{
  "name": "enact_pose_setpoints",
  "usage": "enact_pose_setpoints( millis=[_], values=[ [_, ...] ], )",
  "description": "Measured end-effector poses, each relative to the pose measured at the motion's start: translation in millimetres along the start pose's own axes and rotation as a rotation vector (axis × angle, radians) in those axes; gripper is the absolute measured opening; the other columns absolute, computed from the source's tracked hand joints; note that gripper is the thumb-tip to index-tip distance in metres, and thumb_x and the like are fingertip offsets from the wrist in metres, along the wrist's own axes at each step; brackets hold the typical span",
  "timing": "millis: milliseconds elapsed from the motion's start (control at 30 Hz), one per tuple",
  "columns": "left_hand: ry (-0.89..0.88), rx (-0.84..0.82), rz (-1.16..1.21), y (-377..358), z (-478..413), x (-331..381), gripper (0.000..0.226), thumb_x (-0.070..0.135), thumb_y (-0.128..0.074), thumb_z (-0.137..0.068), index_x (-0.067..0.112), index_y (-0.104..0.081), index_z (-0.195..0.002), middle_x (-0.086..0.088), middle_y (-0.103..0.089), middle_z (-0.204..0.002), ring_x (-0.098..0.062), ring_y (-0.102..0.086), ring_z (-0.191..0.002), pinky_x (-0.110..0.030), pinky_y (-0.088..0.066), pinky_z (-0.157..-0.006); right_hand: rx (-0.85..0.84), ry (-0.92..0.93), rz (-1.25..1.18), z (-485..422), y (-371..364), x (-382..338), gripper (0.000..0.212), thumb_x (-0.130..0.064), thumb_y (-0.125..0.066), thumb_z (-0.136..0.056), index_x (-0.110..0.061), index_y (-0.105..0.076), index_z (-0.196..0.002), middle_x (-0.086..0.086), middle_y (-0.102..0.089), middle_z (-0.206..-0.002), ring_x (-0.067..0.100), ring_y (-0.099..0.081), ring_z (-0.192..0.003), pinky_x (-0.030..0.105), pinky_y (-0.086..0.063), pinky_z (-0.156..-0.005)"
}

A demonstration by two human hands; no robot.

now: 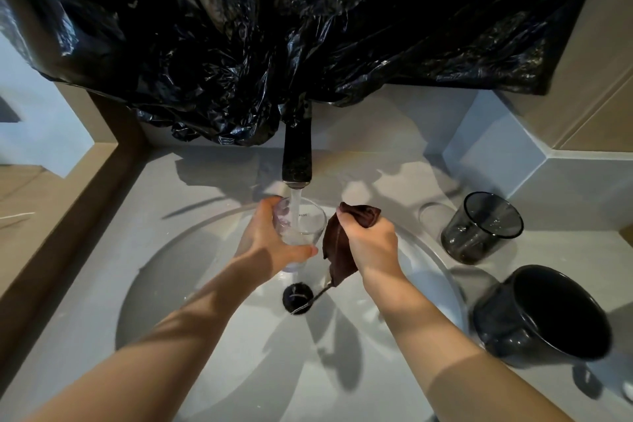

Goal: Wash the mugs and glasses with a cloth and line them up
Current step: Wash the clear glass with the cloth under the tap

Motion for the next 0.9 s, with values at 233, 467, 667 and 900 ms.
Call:
enact_pose_setpoints(
  millis=[233,467,667,900],
  values=[
    [0.222,-0.146,0.081,-8.0,-4.3,-10.1,0.087,0.042,-0.08,-0.069,0.019,-0.033,-0.139,0.001,-0.048,-0.116,-0.022,-0.054,-0.1,-0.035,-0.044,-0.088,-0.032,0.053,-0.027,-2.0,-1.5,-7.7,0.013,-0.026,-0.072,-0.081,-0.019,-0.061,-0.082,-0.003,-0.066,-0.081,0.021,-0.063,-0.088,0.033,-0.049,-0.085],
    [0.828,-0.313,0.885,-47.1,29.9,-36.7,0.054,0.037,-0.074,-0.068,0.003,-0.059,-0.107,-0.022,-0.067,-0.095,-0.034,-0.065,-0.085,-0.04,-0.054,-0.072,-0.022,0.021,-0.001,-0.6,1.8,-1.7,0.017,-0.026,-0.072,-0.082,-0.015,-0.062,-0.09,0.004,-0.066,-0.091,0.023,-0.062,-0.093,0.031,-0.046,-0.085],
    [0.864,-0.287,1.118,-68.2,21.5,-32.0,0.026,0.026,-0.06,-0.079,0.006,-0.061,-0.096,-0.015,-0.066,-0.08,-0.03,-0.063,-0.075,-0.036,-0.056,-0.064,-0.004,-0.004,0.023,-1.4,4.6,4.0,0.016,-0.026,-0.072,-0.081,-0.014,-0.064,-0.088,0.005,-0.067,-0.089,0.026,-0.063,-0.094,0.034,-0.048,-0.087],
    [0.741,-0.323,1.032,-56.3,15.0,-24.2,0.037,0.035,-0.061,-0.083,0.005,-0.059,-0.105,-0.018,-0.065,-0.093,-0.031,-0.062,-0.083,-0.037,-0.058,-0.066,-0.011,-0.022,0.016,-2.4,5.1,5.6,0.014,-0.026,-0.072,-0.08,-0.016,-0.063,-0.084,0.007,-0.068,-0.09,0.027,-0.064,-0.095,0.039,-0.05,-0.09]
  ],
)
Point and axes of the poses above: each hand's wrist, its own z-axis away from the middle knuckle, its own y-axis out of the back of the hand, x = y × z, the point moved 9 cm from there along -z, towards the middle knuckle
